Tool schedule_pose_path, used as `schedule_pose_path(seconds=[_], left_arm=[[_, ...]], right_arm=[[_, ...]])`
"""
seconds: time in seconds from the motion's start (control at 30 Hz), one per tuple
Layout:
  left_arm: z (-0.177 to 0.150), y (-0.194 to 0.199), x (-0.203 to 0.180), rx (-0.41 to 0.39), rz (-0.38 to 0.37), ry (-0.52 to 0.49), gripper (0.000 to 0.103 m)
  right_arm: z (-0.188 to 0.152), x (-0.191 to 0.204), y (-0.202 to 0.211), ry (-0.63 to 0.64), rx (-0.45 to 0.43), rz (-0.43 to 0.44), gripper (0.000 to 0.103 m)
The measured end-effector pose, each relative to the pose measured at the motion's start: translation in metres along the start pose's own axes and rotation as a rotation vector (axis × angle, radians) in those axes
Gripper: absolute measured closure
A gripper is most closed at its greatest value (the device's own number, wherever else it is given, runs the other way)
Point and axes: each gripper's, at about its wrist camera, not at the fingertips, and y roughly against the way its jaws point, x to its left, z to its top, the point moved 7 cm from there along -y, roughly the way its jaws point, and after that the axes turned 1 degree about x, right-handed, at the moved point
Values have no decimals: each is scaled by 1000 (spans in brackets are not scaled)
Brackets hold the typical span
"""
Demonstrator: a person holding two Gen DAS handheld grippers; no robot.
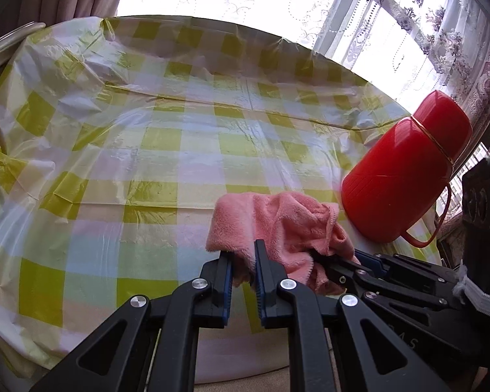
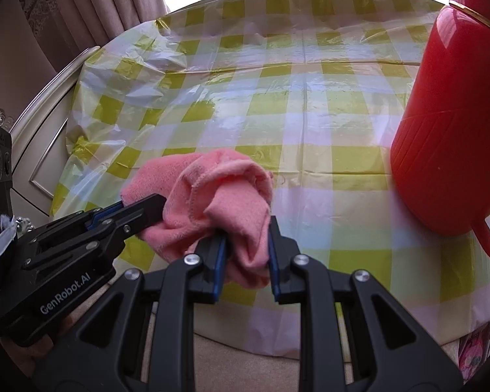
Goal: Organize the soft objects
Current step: 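Carry the pink towel to the white box and open the tools to drop it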
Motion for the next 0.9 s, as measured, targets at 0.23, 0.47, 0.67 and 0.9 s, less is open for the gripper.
schedule_pose_path(seconds=[0.23,0.47,0.67,0.9], left_arm=[[-10,8,-28,6,-17,-34,91],[-21,13,-58,13,-35,-78,91],[-28,15,-83,18,-55,-110,91],[-39,17,-116,22,-82,-150,91]], right_arm=[[-14,-18,23,-29,-10,-3,78],[-26,-39,46,-55,-19,-19,78],[-36,-57,64,-77,-33,-35,78],[-48,-80,88,-103,-50,-63,78]])
